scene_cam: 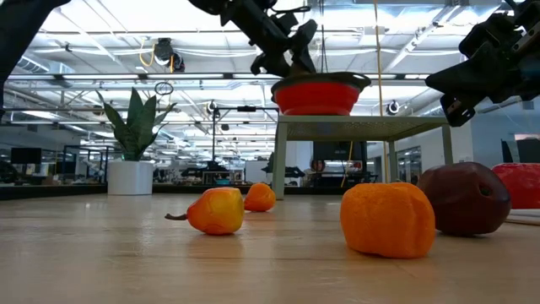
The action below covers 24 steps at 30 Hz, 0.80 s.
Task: Pick & Place Fruit
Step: Put the brown kiwi fruit into the red basket on the shelf
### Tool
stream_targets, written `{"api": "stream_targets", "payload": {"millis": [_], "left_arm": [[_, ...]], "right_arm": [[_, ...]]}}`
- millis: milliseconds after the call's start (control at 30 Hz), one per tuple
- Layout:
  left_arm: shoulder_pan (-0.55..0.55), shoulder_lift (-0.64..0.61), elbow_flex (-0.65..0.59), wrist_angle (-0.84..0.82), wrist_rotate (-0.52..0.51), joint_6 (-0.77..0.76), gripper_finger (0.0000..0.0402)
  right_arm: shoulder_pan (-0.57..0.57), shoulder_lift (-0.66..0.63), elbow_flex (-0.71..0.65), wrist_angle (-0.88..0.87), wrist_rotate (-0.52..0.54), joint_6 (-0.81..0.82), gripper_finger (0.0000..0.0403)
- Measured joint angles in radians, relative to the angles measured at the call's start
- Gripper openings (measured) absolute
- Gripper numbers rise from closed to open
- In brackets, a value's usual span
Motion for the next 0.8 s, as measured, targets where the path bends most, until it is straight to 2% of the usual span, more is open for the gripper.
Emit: {"api": "stream_targets", "payload": {"millis": [300, 800], "left_arm": [[0.01, 0.0, 0.0, -0.004, 0.037, 0.001, 0.0223], [0.015, 0.0, 0.0, -0.077, 0.0, 0.0, 0.0223]], "right_arm": [[0.0, 0.0, 0.0, 0.0, 0.0, 0.0, 0.0004], [0.0, 0.0, 0.0, 0.0, 0.0, 0.0, 0.0004]]}}
